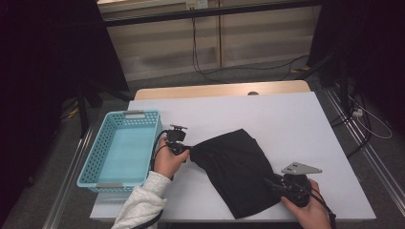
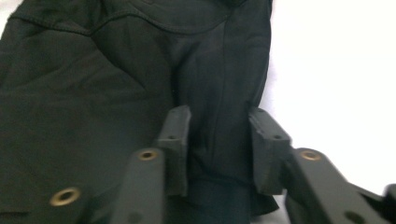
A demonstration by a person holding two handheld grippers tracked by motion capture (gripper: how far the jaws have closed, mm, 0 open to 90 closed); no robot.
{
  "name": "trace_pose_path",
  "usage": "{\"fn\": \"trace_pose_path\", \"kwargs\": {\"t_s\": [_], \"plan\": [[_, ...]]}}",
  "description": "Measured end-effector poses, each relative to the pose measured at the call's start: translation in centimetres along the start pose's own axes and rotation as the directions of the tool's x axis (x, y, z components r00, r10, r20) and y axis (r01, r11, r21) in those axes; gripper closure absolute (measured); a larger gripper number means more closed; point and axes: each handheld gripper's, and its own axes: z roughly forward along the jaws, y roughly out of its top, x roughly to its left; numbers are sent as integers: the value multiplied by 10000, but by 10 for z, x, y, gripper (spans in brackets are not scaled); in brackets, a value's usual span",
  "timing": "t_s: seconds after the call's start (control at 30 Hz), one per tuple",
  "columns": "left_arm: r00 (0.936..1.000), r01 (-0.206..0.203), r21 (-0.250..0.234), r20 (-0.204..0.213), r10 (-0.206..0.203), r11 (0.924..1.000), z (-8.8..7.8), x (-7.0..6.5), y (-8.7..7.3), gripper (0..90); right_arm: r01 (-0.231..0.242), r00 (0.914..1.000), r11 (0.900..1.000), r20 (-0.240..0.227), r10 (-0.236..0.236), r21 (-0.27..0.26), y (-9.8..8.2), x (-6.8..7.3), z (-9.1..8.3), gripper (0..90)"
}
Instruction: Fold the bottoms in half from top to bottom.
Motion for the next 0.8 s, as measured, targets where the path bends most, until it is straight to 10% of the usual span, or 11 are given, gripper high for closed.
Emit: {"fn": "trace_pose_path", "kwargs": {"t_s": [0.27,0.43,0.8], "plan": [[9999,82,148,117,-83,9999,1,4,0,841,29,9997,9999,-231,-32,-129,0,5,2,807],[9999,95,-398,139,-89,9992,-6,4,6,529,49,9995,10000,-306,-50,-28,2,4,2,810],[9994,-344,-269,-43,343,9990,3,-14,22,273,223,9994,9997,-280,-224,-20,2,5,1,814]]}}
